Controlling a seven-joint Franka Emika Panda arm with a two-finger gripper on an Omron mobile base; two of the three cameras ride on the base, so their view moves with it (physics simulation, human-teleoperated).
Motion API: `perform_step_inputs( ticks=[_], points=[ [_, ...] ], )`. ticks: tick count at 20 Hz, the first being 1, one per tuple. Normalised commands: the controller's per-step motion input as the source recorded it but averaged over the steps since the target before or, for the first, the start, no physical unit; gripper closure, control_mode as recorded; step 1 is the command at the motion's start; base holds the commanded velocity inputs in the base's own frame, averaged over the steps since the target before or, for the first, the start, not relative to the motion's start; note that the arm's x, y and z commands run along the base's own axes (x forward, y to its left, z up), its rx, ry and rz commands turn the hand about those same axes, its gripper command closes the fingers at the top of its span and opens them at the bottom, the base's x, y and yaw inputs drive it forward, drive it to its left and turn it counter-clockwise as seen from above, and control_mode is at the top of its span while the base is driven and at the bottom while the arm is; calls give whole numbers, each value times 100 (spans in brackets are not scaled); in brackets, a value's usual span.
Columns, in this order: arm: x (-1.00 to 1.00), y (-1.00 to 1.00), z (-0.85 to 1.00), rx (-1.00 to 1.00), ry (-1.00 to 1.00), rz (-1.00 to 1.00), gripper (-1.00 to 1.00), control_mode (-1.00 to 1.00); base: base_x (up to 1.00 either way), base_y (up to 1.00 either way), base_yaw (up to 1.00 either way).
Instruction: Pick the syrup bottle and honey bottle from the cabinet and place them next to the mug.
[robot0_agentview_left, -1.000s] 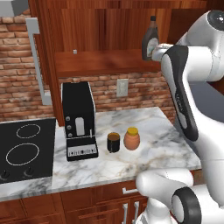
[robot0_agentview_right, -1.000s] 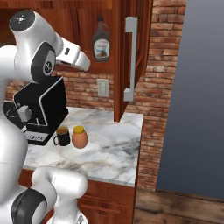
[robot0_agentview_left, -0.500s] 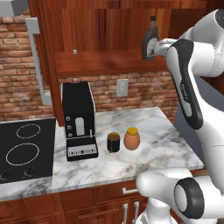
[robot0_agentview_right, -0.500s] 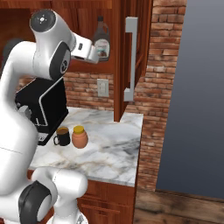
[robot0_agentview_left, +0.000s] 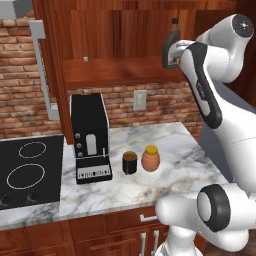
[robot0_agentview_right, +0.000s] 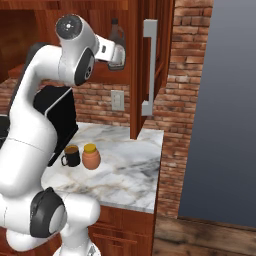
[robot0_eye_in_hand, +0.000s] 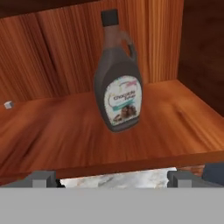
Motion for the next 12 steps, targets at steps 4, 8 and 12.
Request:
perform_step_inputs(
  ticks=[4, 8, 12],
  points=[
    [41, 0, 24, 0, -4, 0, -100, -100, 0, 0, 0],
    [1, 0, 25, 0, 0, 0, -100, -100, 0, 0, 0],
    [11, 5, 0, 0, 0, -2, -100, -100, 0, 0, 0]
  ],
)
